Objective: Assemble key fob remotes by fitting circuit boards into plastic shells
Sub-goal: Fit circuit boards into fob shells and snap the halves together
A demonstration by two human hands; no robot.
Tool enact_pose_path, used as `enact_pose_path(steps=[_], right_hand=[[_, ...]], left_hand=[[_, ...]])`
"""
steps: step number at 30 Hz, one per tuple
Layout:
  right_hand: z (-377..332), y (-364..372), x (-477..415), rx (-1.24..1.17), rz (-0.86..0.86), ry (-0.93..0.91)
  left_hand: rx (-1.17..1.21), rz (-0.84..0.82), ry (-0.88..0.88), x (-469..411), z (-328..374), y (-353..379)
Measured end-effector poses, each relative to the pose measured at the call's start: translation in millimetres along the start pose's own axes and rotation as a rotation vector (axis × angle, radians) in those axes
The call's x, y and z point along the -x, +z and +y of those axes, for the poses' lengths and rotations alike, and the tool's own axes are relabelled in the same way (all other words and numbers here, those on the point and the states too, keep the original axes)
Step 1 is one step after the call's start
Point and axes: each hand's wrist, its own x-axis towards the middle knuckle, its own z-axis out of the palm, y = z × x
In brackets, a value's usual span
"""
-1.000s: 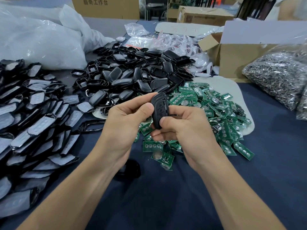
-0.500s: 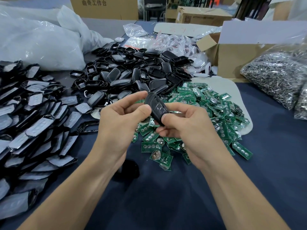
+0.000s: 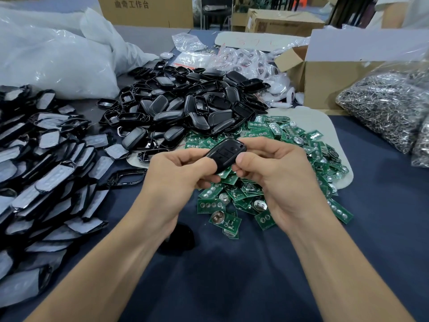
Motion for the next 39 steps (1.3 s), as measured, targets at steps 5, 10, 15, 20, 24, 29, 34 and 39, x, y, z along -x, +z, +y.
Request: enact_pose_path(steps=[5,10,15,20,24,29,34,39], right_hand=[[2.1,3.3,0.9,-0.014,-0.013,0.024],[3.0,4.4,1.6,-0.028,-0.019,0.032],[0.7,3.8,1.5,-0.033,-0.019,0.014],[1.9,6.1,3.2,-0.032,-0.038,0.011],[2.2,7.1,3.3,-0.031,-0.032,0.022],[1.5,7.4,3.4,-0.03,-0.027,0.031],[0.6,6.2,2.4,-0.035,-0.024,0.037],[3.4,9.6,4.1,-0.011,-0.051,0.033]], left_hand=[[-0.004,0.097,0.006,0.5,-0.3,1.1],[0.028,0.103,0.007,0.9,1.6,1.9],[0.004,0.02,0.024,1.4,0.0,1.2],[0.059,0.029,-0.014,-0.2,-1.2,2.3],[0.083,0.021,-0.042,-0.1,1.4,1.5],[0.069,0.007,-0.036,-1.2,0.5,-1.0],[0.029,-0.035,-0.027,-0.1,-0.3,0.3],[0.028,-0.038,-0.013,1.4,0.0,4.4]])
